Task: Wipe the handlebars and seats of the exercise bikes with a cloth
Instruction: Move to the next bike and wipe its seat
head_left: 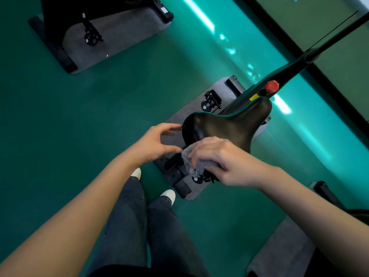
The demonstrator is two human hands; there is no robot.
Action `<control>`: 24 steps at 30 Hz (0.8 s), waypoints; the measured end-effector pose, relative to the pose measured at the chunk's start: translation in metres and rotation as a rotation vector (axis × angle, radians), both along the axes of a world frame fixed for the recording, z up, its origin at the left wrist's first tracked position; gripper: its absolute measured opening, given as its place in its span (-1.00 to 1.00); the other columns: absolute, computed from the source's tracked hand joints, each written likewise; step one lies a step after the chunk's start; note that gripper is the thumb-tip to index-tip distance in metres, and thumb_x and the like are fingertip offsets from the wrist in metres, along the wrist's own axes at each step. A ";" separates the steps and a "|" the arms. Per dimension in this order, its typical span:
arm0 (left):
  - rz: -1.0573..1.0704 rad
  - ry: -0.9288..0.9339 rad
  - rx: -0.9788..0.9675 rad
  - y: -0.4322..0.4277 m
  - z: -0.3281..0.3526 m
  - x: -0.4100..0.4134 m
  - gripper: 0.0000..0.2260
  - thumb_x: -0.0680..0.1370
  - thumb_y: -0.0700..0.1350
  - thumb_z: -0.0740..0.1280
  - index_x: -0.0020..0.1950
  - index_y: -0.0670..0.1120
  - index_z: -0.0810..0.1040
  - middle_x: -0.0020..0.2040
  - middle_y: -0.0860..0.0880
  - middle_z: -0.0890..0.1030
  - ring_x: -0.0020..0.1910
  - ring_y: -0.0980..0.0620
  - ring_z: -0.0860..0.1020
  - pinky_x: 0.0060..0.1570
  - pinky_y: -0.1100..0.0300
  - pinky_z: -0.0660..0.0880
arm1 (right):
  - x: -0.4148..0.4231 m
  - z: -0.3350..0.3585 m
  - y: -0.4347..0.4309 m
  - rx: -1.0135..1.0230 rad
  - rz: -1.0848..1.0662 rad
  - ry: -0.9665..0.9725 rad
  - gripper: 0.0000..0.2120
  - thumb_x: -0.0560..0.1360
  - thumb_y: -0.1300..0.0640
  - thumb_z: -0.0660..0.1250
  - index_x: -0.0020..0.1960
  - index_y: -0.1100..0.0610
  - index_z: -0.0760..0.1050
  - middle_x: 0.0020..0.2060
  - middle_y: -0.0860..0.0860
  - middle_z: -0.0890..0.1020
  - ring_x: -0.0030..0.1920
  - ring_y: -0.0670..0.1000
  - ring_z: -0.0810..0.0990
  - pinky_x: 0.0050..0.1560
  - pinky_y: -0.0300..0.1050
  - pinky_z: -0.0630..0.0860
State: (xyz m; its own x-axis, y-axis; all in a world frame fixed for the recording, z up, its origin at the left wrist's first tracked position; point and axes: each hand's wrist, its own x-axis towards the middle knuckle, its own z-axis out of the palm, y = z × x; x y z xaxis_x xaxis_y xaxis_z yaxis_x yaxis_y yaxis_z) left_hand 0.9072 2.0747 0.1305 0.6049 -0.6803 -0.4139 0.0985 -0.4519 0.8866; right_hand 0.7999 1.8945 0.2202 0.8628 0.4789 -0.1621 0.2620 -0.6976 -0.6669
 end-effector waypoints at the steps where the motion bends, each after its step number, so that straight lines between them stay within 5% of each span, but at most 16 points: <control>1: 0.004 0.007 -0.009 0.000 0.001 0.000 -0.43 0.35 -0.24 0.51 0.33 -0.06 0.43 0.26 -0.01 0.49 0.22 0.08 0.47 0.24 0.12 0.40 | -0.007 0.000 0.001 0.001 -0.001 0.002 -0.80 0.40 0.45 0.32 -0.10 0.20 0.59 -0.07 0.05 0.63 0.07 0.10 0.57 0.16 0.00 0.43; 5: 0.030 0.014 -0.045 -0.002 0.003 0.001 -0.44 0.34 -0.23 0.53 0.30 -0.06 0.44 0.26 0.00 0.49 0.21 0.07 0.48 0.18 0.13 0.45 | -0.041 0.005 -0.010 0.153 -0.212 0.122 -0.77 0.42 0.45 0.29 -0.05 0.18 0.59 -0.05 0.04 0.63 0.05 0.08 0.59 0.09 0.05 0.47; 7: 0.035 0.006 -0.043 -0.005 0.001 0.001 -0.38 0.31 -0.17 0.55 0.31 0.01 0.41 0.26 0.03 0.49 0.20 0.10 0.49 0.18 0.13 0.44 | -0.058 0.011 -0.023 0.349 -0.532 0.164 -0.81 0.47 0.34 0.28 -0.01 0.13 0.59 -0.04 0.02 0.65 -0.05 0.06 0.62 -0.03 0.01 0.54; 10: 0.001 -0.022 -0.033 -0.010 0.000 0.000 -0.22 0.27 -0.06 0.57 0.40 0.10 0.29 0.29 0.06 0.43 0.21 0.15 0.46 0.17 0.16 0.41 | -0.074 0.001 -0.033 0.519 -1.083 -0.047 -0.77 0.48 0.27 0.25 0.01 0.01 0.57 -0.20 -0.04 0.63 -0.37 0.01 0.46 -0.39 -0.02 0.41; 16: -0.090 -0.120 -0.020 -0.015 0.004 0.005 -0.11 0.16 0.11 0.53 0.44 0.06 0.26 0.32 0.07 0.33 0.26 0.12 0.41 0.26 0.08 0.38 | -0.081 -0.044 0.019 0.415 -1.438 -0.241 -0.68 0.46 0.49 0.20 0.06 0.17 0.53 0.11 0.08 0.62 0.24 -0.03 0.54 0.34 0.01 0.40; 20: -0.140 -0.172 -0.007 -0.018 0.005 0.014 -0.10 0.12 0.11 0.55 0.42 0.04 0.30 0.28 0.09 0.35 0.23 0.12 0.42 0.28 0.07 0.38 | -0.081 -0.051 0.060 0.406 -1.556 -0.416 -0.66 0.44 0.43 0.21 0.06 0.08 0.53 0.11 0.10 0.59 0.26 -0.01 0.52 0.34 -0.11 0.37; 24: -0.160 -0.183 0.003 -0.020 0.006 0.018 -0.11 0.06 0.19 0.53 0.36 0.10 0.33 0.24 0.11 0.36 0.18 0.14 0.45 0.24 0.07 0.41 | -0.071 -0.054 0.104 0.338 -1.607 -0.500 -0.62 0.38 0.52 0.20 0.07 0.20 0.55 0.13 0.04 0.58 0.30 0.02 0.49 0.34 -0.10 0.36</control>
State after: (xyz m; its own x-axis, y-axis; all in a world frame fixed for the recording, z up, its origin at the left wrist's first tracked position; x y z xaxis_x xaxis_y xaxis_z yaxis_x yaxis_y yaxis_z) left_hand 0.9249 2.0549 0.1368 0.5550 -0.7724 -0.3088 -0.1370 -0.4510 0.8819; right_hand 0.7287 1.9983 0.1661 0.4057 -0.8980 0.1703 -0.2939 -0.3046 -0.9060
